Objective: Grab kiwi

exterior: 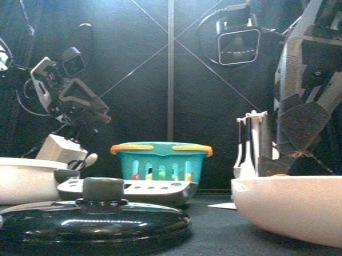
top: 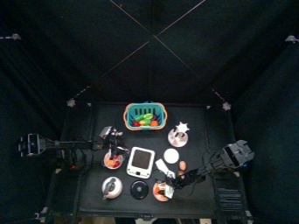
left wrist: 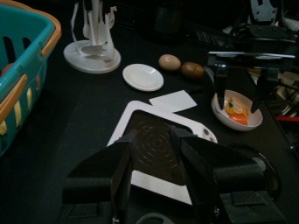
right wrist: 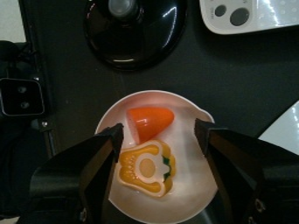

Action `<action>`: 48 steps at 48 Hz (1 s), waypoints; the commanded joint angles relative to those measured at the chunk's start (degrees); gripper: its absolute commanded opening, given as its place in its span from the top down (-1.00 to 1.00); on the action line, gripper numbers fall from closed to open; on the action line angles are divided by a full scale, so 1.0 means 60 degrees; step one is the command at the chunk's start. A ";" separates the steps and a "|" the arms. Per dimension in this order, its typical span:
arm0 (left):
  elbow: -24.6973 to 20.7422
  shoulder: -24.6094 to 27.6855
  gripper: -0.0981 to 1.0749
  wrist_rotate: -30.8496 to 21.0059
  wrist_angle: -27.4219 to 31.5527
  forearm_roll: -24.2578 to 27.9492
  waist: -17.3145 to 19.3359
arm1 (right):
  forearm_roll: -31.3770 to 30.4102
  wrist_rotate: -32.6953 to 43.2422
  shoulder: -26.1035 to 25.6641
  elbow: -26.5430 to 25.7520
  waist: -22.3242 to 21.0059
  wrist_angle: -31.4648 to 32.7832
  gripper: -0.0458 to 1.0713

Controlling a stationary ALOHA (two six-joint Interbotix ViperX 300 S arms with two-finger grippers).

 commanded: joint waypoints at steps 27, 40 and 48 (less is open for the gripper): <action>-0.0088 -0.0044 -0.47 0.0000 -0.0044 -0.0029 -0.0352 | 0.4761 0.0132 -0.3853 0.0762 0.0615 0.5771 -0.80; -0.0059 -0.0044 -0.47 0.0015 -0.0044 -0.0015 -0.0366 | 0.5391 0.0161 -0.3179 0.0630 0.0337 0.6445 -0.80; 0.0000 -0.0044 -0.47 0.0029 -0.0044 0.0000 -0.0352 | 0.5522 0.0146 -0.2666 0.0586 -0.0088 0.6328 -0.80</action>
